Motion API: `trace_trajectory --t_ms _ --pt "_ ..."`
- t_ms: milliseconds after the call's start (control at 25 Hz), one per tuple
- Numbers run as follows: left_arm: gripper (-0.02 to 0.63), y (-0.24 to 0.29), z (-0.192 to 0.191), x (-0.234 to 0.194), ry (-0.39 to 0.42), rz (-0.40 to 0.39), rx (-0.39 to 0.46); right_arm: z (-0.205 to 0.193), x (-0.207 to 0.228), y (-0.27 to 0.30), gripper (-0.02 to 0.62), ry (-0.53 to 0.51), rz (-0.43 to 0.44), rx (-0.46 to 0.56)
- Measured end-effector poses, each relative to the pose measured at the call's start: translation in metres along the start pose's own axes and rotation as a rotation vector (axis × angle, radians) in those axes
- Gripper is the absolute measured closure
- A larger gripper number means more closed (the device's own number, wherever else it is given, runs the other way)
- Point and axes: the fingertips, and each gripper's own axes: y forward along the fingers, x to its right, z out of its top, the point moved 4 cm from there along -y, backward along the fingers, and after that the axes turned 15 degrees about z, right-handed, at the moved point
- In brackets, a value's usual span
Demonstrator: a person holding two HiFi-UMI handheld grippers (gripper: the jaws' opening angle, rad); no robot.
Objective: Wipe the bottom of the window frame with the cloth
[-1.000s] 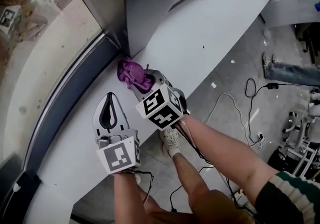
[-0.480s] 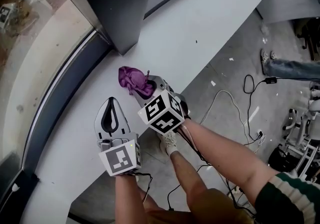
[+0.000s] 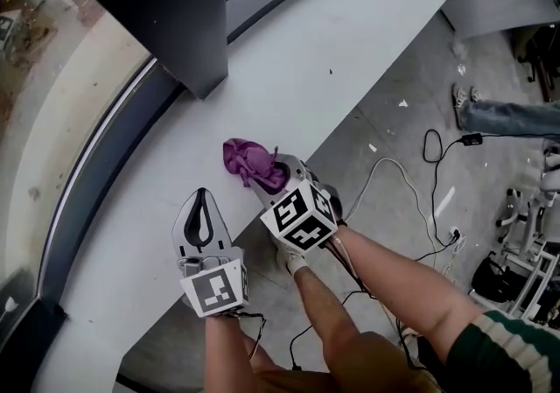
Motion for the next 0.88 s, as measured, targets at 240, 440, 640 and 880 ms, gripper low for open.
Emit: trace_trajectory --t_ms 240,440,640,880 --pt "0.603 -0.012 -0.003 0.009 -0.024 0.009 -0.013 -0.028 -0.010 -0.016 0.451 0.046 0.009 -0.022" --pt "0.603 -0.024 -0.010 0.020 -0.036 0.007 -0.025 -0.043 -0.024 -0.022 0.451 0.071 0.024 -0.032" --pt "0.603 -0.027 -0.019 0.021 -0.048 0.009 -0.037 -0.059 -0.030 -0.027 0.451 0.092 0.013 -0.037" --pt "0.603 -0.030 -0.024 0.023 -0.051 0.003 -0.035 -0.064 -0.033 -0.024 0.451 0.075 0.001 -0.041"
